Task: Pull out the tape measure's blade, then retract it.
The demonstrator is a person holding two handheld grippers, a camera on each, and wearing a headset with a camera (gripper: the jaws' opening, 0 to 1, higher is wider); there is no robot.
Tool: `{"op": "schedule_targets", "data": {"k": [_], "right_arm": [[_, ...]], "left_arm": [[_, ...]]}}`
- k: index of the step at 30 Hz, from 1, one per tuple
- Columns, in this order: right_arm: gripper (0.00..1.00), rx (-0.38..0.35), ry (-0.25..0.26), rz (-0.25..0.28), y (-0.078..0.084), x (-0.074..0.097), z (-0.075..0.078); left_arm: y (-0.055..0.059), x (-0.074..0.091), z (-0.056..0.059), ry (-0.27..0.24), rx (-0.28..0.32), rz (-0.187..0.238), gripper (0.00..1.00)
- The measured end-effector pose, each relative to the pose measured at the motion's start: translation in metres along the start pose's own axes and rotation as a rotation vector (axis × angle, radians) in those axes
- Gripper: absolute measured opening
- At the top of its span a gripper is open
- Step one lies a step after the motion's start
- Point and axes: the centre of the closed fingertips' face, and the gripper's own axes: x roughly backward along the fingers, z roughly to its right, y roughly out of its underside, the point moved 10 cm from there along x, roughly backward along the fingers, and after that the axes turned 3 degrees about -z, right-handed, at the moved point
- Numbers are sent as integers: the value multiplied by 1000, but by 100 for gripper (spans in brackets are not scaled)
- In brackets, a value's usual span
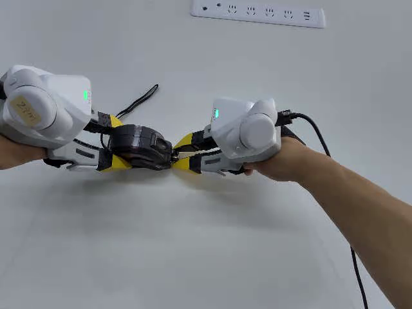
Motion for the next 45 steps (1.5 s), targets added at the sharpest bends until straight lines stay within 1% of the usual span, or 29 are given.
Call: {"op": "schedule_targets", "data": {"k": [8, 45], "right_arm": [[11, 4, 0, -2, 0, 1, 0], [11, 19, -5, -13, 11, 18, 0]], "left_arm": [[0, 0, 0, 0, 3, 0, 28], [2, 1, 0, 4, 11, 11, 28]]}}
